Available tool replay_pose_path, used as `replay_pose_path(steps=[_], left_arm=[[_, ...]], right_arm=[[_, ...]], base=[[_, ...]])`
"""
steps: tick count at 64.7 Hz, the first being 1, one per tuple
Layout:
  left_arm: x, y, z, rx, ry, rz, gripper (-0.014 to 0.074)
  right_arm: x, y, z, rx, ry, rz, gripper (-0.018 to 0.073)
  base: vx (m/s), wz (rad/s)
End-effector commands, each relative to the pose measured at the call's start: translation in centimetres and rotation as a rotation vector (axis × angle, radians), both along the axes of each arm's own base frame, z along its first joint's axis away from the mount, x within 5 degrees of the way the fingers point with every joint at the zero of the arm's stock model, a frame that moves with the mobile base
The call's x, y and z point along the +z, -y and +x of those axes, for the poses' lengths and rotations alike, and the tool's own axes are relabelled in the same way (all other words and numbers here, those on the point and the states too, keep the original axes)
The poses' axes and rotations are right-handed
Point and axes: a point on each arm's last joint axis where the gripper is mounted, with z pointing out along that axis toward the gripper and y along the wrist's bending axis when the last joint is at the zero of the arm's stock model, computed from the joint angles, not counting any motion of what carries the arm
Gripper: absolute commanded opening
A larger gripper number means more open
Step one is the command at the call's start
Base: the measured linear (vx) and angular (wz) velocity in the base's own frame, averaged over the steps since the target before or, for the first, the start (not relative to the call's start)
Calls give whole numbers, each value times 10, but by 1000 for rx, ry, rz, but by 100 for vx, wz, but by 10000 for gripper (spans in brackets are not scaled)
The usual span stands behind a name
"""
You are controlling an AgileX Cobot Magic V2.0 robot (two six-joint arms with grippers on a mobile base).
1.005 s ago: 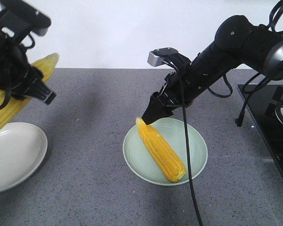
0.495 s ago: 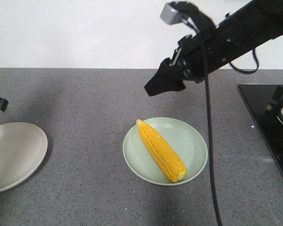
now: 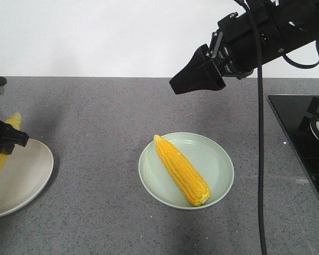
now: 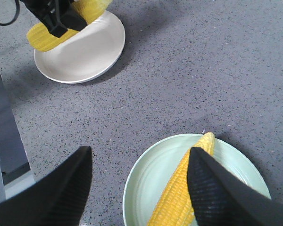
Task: Distribute corn equally
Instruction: 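Lower the left-held cob onto the cream plate and open the left gripper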
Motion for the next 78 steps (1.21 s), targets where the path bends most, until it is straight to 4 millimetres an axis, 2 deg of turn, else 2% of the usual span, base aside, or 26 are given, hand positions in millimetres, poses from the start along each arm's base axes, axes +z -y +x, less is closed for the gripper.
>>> replay_pose_path(steps=[1,11,18,26,38,47,70,78], left_arm=[[13,-1,2,4,66,-9,-3],[9,-1,4,3,47,-1,23],[8,-1,4,3,45,-1,74],[8,-1,4,2,48,0,173],[8,-2,4,5,45,4,369],[8,-2,3,4,37,10,455],[7,-2,1,8,13,9,475],[7,-2,0,9,-5,10,468]], right_arm=[[21,3,-15,29,38,40,427],[21,3,-15,28,39,40,427],[21,3,-15,26,42,40,427],[21,3,-15,25,43,41,427],[21,3,-14,23,45,43,427],[21,3,-14,23,45,43,427],[21,3,-14,22,47,43,425],[21,3,-14,22,47,44,378]], base=[[0,0],[0,0],[0,0],[0,0],[0,0],[0,0],[0,0],[0,0]])
